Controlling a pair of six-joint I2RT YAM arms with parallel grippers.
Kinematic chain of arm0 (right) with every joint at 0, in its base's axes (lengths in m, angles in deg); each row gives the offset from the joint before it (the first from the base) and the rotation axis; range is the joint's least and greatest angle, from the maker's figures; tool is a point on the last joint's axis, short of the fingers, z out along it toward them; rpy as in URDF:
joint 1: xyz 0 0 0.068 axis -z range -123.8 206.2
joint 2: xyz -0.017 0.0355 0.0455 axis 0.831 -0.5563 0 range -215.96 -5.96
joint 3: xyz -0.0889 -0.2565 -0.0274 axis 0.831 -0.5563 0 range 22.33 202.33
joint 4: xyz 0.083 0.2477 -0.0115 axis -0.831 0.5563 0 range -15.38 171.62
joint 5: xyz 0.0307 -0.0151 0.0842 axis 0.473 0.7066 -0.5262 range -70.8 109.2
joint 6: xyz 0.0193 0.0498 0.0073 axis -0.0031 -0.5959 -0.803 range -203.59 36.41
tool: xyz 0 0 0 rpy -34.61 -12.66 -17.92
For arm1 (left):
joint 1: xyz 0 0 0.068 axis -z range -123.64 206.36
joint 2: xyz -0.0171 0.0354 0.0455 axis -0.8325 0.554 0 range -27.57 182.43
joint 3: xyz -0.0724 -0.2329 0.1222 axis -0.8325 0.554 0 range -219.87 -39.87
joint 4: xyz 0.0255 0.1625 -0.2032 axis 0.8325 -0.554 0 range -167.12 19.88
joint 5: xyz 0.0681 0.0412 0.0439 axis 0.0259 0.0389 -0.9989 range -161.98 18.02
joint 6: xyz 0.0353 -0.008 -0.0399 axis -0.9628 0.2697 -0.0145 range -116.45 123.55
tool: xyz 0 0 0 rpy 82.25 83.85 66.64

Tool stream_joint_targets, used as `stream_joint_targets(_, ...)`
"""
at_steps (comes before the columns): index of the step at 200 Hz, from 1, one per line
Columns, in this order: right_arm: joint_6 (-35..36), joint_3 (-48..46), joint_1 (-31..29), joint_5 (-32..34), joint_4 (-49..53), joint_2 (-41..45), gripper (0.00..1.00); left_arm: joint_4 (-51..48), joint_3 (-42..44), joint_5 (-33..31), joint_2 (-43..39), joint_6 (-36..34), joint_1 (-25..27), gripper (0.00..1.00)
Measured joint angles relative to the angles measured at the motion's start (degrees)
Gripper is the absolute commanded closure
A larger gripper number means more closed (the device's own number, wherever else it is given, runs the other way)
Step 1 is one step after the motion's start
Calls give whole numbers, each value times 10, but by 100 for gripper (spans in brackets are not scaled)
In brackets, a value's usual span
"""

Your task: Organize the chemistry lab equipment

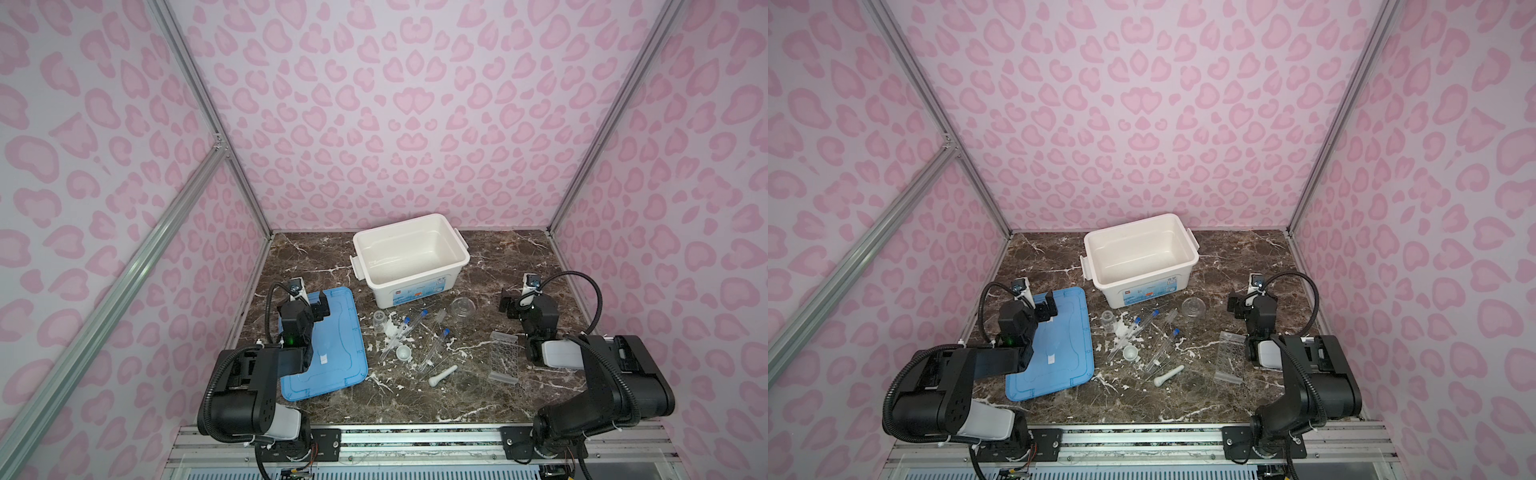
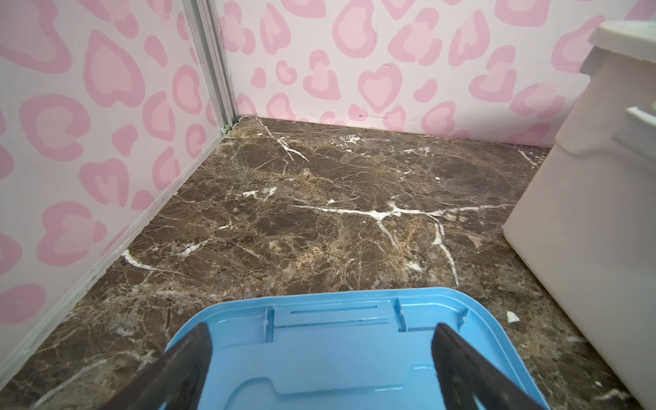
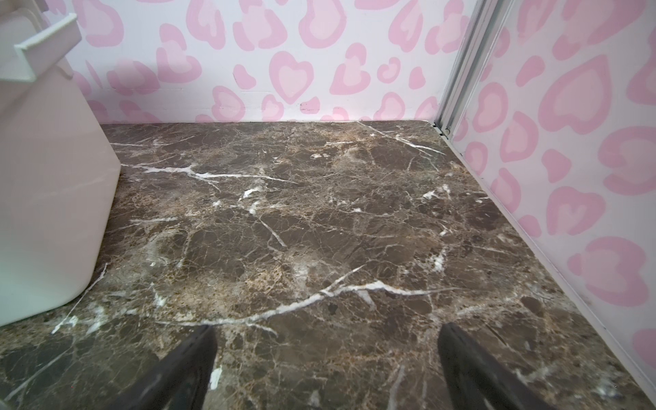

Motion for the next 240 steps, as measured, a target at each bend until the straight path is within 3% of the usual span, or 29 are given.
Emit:
stream_joint_targets(37, 0, 0, 0, 3, 0, 1, 1, -5, -1, -3, -4, 0, 0, 3)
stream_joint_targets(67, -25, -6, 4, 43, 19, 47, 1, -113, -62, -57, -83, 30, -8, 3)
stream_joint_targets(102, -66, 73, 6, 64, 177, 144, 5, -255, -128, -100, -203, 118, -11, 3)
stream_joint_targets(130, -100, 107, 5, 55, 303, 203, 5, -342, -120, -100, -290, 185, 1, 3)
stream_joint_targets(163, -144, 103, -3, -4, 395, 263, 7, -423, -82, -112, -388, 226, 57, 3)
stream_joint_targets(187, -175, 92, -41, -26, 440, 291, 7, -466, -58, -116, -436, 229, 113, 3)
stream_joint_targets(240, -206, 81, -155, 2, 507, 316, 7, -510, 17, -118, -516, 243, 216, 3)
